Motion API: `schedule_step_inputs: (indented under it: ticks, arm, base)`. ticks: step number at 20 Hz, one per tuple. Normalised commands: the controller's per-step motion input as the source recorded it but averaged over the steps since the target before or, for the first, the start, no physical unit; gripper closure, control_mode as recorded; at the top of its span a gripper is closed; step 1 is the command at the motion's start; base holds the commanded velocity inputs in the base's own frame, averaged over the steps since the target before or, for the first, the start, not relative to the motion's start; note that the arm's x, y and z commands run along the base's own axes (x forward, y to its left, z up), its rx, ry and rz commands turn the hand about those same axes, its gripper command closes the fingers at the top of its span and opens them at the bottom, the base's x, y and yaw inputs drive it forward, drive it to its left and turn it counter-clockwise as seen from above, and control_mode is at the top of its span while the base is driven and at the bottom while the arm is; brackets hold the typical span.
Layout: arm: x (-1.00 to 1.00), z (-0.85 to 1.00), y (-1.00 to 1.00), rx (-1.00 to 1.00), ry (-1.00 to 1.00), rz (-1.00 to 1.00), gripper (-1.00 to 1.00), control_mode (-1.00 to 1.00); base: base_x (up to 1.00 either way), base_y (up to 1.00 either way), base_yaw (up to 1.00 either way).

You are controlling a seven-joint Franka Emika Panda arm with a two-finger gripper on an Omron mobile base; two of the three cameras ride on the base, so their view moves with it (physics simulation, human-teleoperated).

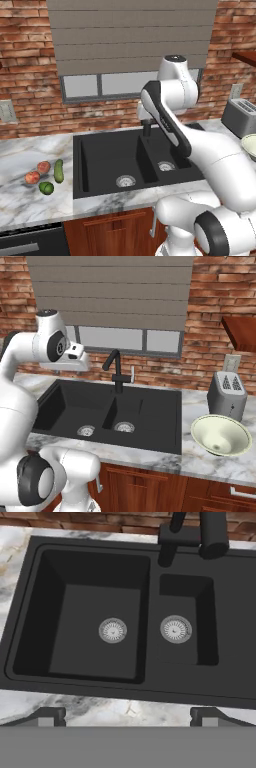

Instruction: There is a mixed pile of frozen fruits and vegetables on the counter. Locate all the frozen vegetables and place the items in a bowl on the counter. Take all the frozen fruits and defrost them in a running sink.

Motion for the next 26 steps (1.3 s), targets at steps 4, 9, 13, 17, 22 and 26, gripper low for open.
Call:
schedule_step_inputs:
  ticks: [4, 9, 13, 17, 22, 26]
  arm:
    - [-0.08, 0.00, 0.34, -0.01, 0.00, 0.00, -1.00, -1.00]
    - [-0.06, 0.00, 0.34, -0.02, 0.00, 0.00, -1.00, -1.00]
    - [-0.07, -0.01, 0.35, -0.04, 0.00, 0.00, -1.00, -1.00]
    - [-0.10, -0.01, 0.34, -0.04, 0.00, 0.00, -1.00, -1.00]
    - [-0.12, -0.03, 0.24, -0.06, 0.00, 0.00, -1.00, -1.00]
    - [-0.14, 0.00, 0.23, -0.01, 0.00, 0.00, -1.00, -1.00]
  base:
    - [0.00, 0.00, 0.00]
    - [0.00, 0.00, 0.00]
    - [0.00, 0.00, 0.00]
    - [0.00, 0.00, 0.00]
    - [0.00, 0.00, 0.00]
    - [0.00, 0.00, 0.00]
